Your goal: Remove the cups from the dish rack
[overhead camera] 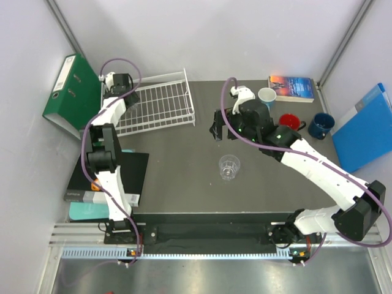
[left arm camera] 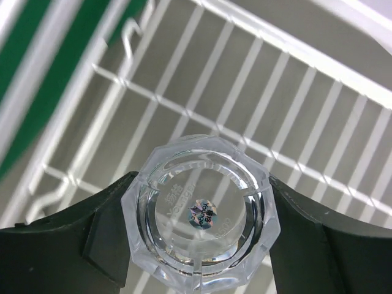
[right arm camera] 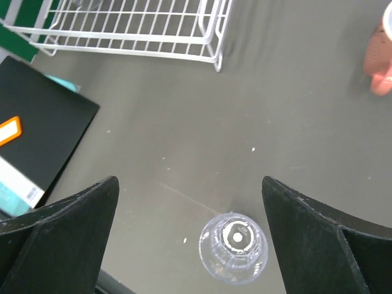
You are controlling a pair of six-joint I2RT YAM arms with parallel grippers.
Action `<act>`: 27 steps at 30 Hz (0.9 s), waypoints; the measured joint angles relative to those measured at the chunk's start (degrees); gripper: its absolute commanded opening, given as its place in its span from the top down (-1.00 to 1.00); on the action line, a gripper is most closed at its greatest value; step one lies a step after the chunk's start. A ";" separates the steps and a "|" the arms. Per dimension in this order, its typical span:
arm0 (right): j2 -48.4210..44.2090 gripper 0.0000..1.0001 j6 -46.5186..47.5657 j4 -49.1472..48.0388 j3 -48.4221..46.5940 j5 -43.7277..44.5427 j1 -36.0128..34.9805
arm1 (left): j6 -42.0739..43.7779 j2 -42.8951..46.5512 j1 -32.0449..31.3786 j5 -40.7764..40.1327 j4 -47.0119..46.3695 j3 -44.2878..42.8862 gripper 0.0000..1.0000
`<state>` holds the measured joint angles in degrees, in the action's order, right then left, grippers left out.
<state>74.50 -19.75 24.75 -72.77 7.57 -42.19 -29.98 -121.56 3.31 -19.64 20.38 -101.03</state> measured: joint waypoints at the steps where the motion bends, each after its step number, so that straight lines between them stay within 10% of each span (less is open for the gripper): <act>1: -0.04 -0.99 0.04 0.04 0.04 0.42 0.00 | -0.55 1.38 -0.50 0.59 0.20 1.49 1.00; 14: -1.44 -0.95 -2.64 -0.63 -0.07 10.38 1.20 | -13.57 23.65 -5.22 20.50 -4.57 10.16 1.00; 27: -6.84 -0.75 -4.74 -12.98 3.52 -5.92 1.44 | -48.22 33.40 -8.87 56.15 -44.41 44.04 1.00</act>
<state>67.66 -24.49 11.77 -69.25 1.65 -40.75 -78.19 -88.16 -5.56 36.51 -24.03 -56.99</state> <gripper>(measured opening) 0.892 0.758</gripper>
